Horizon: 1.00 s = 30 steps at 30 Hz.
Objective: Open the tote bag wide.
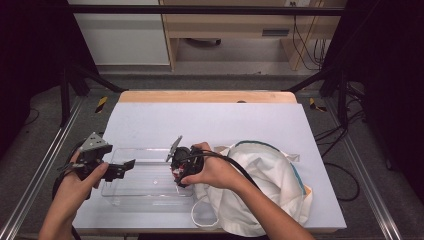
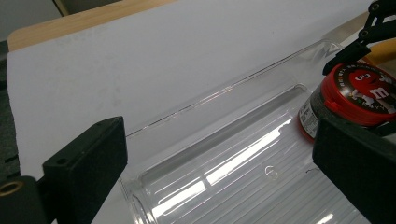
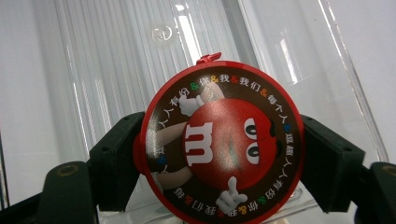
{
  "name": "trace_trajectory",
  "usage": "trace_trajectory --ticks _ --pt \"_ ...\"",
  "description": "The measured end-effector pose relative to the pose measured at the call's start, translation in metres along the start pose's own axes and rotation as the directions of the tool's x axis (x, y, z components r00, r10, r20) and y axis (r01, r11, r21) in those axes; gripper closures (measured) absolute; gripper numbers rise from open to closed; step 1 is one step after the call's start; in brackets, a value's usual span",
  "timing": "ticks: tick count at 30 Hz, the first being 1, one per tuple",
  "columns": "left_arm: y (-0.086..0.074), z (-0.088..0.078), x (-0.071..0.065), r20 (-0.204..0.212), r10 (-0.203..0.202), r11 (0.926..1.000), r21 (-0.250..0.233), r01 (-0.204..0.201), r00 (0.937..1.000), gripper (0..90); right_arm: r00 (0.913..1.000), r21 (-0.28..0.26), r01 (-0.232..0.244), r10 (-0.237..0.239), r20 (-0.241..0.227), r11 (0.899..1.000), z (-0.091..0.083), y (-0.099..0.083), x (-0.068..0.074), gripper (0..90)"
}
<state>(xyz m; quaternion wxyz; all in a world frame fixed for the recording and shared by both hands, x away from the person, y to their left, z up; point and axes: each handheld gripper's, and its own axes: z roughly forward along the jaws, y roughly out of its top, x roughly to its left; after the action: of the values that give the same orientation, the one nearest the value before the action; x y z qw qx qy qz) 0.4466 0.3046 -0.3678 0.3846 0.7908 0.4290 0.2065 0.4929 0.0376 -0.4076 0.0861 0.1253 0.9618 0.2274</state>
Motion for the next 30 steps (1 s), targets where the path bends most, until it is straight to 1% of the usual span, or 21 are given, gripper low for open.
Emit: trace_trajectory --ticks 2,4,13,15,27,30 --pt "-0.0001 -0.0001 0.0003 -0.001 -0.004 1.0000 -0.002 0.004 1.0000 3.2 1.0000 0.004 0.004 -0.004 -0.004 1.000 0.0008 -0.0003 -0.0005 23.8" --pt "-0.0002 -0.0003 0.0005 -0.002 -0.005 1.0000 -0.001 0.005 1.0000 3.3 1.0000 0.006 -0.007 0.007 -0.005 1.000 0.0014 -0.0005 0.0001 23.8" --pt "-0.0002 0.0002 0.0001 -0.001 -0.003 1.0000 0.001 0.003 1.0000 3.2 0.9999 0.011 -0.013 0.013 -0.009 1.000 0.0031 -0.0006 -0.0003 23.8" --pt "-0.0002 0.0000 0.0001 0.001 -0.002 1.0000 0.000 0.002 1.0000 3.2 0.9999 0.010 -0.003 0.003 -0.010 1.000 0.0038 -0.0008 -0.0008 23.8" --pt "-0.0002 0.0002 0.0001 0.000 -0.003 1.0000 0.001 0.003 1.0000 3.2 0.9998 0.021 -0.011 0.011 -0.016 1.000 0.0036 -0.0003 -0.0012 23.6" --pt "-0.0003 -0.0001 0.0003 0.000 -0.003 1.0000 0.001 0.003 1.0000 3.2 0.9999 0.022 -0.003 0.003 -0.013 1.000 0.0037 -0.0001 -0.0010 23.6"
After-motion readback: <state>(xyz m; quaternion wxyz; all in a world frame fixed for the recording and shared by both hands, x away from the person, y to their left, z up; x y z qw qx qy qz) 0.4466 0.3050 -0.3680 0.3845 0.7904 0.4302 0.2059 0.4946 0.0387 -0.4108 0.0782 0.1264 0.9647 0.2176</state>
